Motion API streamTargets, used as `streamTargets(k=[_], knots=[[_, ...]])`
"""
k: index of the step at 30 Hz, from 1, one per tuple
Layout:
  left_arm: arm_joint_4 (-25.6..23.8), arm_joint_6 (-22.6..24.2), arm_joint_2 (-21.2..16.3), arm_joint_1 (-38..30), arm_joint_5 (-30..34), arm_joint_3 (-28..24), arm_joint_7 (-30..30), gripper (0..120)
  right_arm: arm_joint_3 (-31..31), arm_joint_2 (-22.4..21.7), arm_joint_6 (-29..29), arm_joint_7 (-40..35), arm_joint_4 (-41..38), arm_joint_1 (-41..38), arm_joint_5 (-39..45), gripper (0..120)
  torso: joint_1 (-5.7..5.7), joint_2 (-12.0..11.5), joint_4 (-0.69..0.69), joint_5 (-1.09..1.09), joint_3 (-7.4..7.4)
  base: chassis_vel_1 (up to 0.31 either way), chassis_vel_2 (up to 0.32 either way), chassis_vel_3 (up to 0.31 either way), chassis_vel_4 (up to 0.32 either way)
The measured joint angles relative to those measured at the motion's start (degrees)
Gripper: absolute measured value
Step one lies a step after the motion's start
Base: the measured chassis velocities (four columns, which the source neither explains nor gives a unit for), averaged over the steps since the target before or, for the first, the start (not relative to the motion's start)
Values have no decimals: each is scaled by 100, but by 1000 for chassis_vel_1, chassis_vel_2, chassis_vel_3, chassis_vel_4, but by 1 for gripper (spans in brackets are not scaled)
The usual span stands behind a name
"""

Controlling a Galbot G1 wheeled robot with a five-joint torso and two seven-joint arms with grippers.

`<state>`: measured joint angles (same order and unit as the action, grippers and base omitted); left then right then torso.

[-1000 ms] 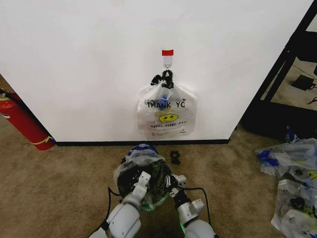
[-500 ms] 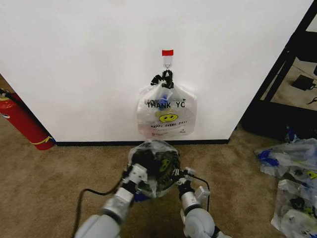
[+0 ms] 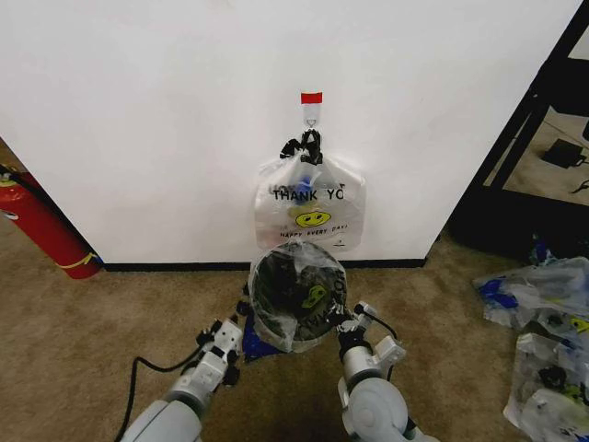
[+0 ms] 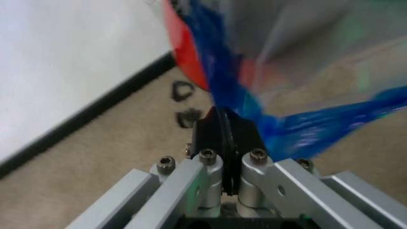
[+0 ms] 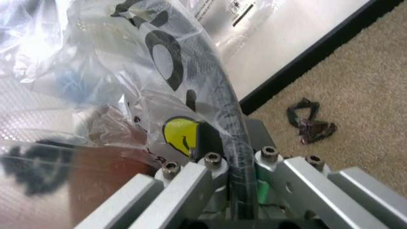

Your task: Pick up the garbage bag from the wall and place it over the trash bin.

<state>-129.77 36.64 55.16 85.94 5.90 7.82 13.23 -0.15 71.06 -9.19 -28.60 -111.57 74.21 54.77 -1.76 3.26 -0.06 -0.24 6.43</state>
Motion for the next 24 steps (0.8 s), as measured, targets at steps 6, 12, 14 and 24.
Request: streamTargets(k=[6, 12, 14, 24], knots=[[-232, 238, 48, 76, 366, -27, -67, 0, 3, -1, 6, 4, 0, 13, -28, 0, 0, 0, 0, 2, 0, 0, 0, 0, 0], [94, 273, 135, 7, 333, -76, -132, 0, -67, 18, 41, 6, -74, 42, -46, 0, 0, 0, 1, 2, 0, 0, 0, 0, 0], [420, 175, 220, -105, 220, -77, -121, 0, -108, 13, 59, 5, -165, 102, -49, 0, 0, 0, 0, 1, 0, 0, 0, 0, 0], [1008, -133, 390, -303, 47, -17, -47, 0, -150, -63, 123, -10, -455, 411, -52, 0, 0, 0, 0, 1, 0, 0, 0, 0, 0]])
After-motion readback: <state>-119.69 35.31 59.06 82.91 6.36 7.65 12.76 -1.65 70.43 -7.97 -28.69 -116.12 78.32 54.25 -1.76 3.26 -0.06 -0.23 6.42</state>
